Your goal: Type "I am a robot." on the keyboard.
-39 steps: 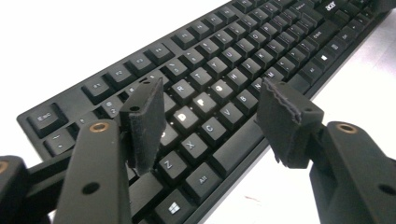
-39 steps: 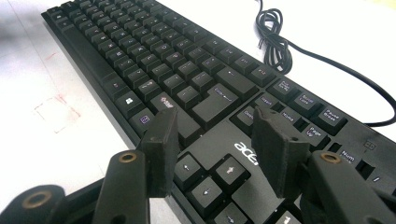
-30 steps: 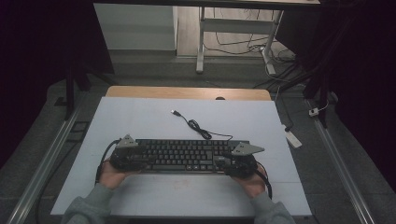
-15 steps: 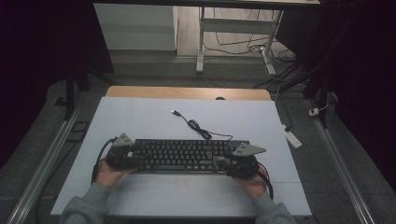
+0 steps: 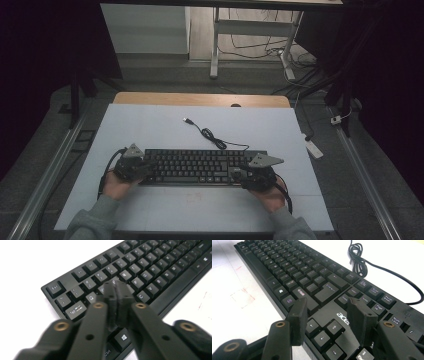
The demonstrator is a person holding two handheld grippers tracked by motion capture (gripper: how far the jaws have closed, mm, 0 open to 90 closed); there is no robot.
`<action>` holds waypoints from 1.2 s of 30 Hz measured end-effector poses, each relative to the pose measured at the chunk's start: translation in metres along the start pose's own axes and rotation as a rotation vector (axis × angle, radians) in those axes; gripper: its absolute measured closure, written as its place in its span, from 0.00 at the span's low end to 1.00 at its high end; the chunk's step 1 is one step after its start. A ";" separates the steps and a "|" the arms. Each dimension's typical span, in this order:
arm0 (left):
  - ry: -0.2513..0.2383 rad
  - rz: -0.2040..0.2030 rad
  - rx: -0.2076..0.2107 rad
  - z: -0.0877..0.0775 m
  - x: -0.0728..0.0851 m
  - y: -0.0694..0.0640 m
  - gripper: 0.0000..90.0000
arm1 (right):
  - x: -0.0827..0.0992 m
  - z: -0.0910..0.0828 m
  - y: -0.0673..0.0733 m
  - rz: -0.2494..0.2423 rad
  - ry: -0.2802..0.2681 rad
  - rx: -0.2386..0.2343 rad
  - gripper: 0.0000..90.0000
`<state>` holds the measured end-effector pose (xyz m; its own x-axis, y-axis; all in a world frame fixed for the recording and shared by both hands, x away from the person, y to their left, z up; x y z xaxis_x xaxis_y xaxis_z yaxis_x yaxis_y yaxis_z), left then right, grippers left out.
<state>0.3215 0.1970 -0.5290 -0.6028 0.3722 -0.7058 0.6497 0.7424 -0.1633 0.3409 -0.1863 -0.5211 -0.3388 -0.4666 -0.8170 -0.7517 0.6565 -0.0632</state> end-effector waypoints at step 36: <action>-0.025 0.005 -0.014 0.005 -0.001 -0.002 0.95 | 0.000 0.000 -0.001 -0.006 0.008 0.004 0.57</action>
<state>0.3232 0.1920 -0.5315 -0.5874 0.3622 -0.7237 0.6463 0.7482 -0.1502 0.3413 -0.1867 -0.5216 -0.3390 -0.4750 -0.8121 -0.7511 0.6564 -0.0704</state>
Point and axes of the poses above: each handheld gripper's, and its own axes: z roughly forward along the jaws, x roughly out of its underside, y roughly to its left, the point moved 3 cm from there along z, roughly forward along the jaws, and after that the axes turned 6 degrees about x, right-handed, at the moved point
